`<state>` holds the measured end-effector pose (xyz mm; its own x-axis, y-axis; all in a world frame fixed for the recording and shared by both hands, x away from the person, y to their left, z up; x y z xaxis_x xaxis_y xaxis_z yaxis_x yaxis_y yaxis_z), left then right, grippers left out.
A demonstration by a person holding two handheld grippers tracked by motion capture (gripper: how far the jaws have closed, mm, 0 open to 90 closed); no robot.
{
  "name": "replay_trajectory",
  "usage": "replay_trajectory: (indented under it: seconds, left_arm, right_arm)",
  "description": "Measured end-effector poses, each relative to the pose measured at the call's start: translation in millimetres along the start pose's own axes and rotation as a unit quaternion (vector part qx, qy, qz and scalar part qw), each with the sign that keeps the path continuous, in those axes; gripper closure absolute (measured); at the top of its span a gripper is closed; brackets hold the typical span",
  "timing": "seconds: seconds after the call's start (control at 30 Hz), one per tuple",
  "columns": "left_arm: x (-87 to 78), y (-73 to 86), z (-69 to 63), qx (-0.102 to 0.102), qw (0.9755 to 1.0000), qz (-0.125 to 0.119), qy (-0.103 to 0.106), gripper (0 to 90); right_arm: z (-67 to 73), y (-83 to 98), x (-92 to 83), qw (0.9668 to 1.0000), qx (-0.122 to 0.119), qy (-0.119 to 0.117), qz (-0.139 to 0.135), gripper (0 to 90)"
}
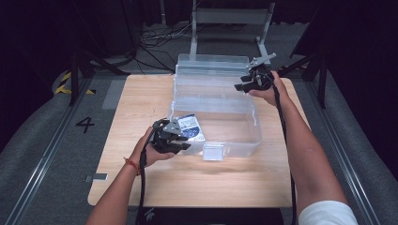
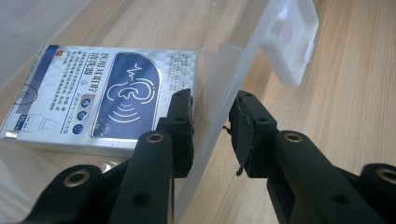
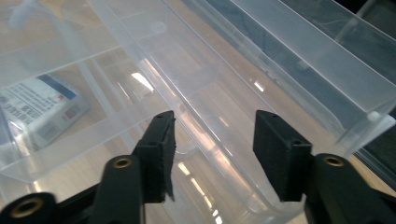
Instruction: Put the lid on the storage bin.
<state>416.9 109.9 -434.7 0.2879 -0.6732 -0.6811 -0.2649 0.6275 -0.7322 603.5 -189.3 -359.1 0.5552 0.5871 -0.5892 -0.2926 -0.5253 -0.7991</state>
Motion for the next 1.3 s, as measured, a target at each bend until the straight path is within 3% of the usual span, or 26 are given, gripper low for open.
replay_trajectory:
  seconds: [0.1,0.2,0.4,0.7,0.8,0.87,1.07,1.2,1.3]
  left_arm:
    - [0.0,0.0,-0.3,0.001,1.0,0.0,-0.001,69.8]
    - [-0.5,0.4,-0.1,0.005,1.0,0.002,-0.002,69.6]
    - [-1.1,1.4,-1.0,0.008,1.0,0.0,-0.005,69.6]
    - [2.0,0.9,-1.5,0.019,0.9998,-0.002,-0.007,70.3]
    - [2.0,1.6,-0.9,0.015,0.9999,-0.004,-0.002,70.3]
    - [2.8,2.6,0.0,0.004,0.9999,-0.008,0.007,70.1]
    - [3.4,2.3,0.6,0.003,0.9999,-0.008,0.011,69.9]
    - [3.2,2.0,-1.1,0.016,0.9998,-0.011,-0.002,70.2]
    - [3.4,1.9,-1.4,0.015,0.9998,-0.012,-0.004,70.5]
  right_arm:
    - [2.0,-4.4,1.5,0.9998,-0.01,-0.016,0.007,62.1]
    - [3.4,-6.6,2.6,0.9992,-0.029,-0.016,0.021,65.2]
    - [3.5,-8.6,1.8,0.9984,-0.033,-0.031,0.034,69.3]
    - [7.3,-12.9,3.4,0.9963,-0.063,-0.035,0.046,74.5]
    - [7.6,-14.6,2.8,0.9956,-0.07,-0.041,0.047,76.6]
    - [9.0,-17.0,2.1,0.9954,-0.071,-0.048,0.042,78.5]
    - [8.1,-18.6,3.9,0.9944,-0.072,-0.061,0.047,79.1]
    - [6.3,-19.7,6.0,0.9933,-0.071,-0.074,0.053,79.8]
    - [7.2,-22.1,7.6,0.9919,-0.076,-0.084,0.056,81.2]
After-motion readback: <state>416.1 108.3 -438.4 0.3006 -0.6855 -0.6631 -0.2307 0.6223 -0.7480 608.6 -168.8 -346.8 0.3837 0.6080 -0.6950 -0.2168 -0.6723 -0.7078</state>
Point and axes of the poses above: each handheld gripper's, and its own axes: x roughly forward along the jaws, y roughly out of its underside, z roughly to its left, the point moved 4 cm from there along x, roughly forward along the jaws, and after that the axes turned 5 degrees about -z, right-handed, at the moved point
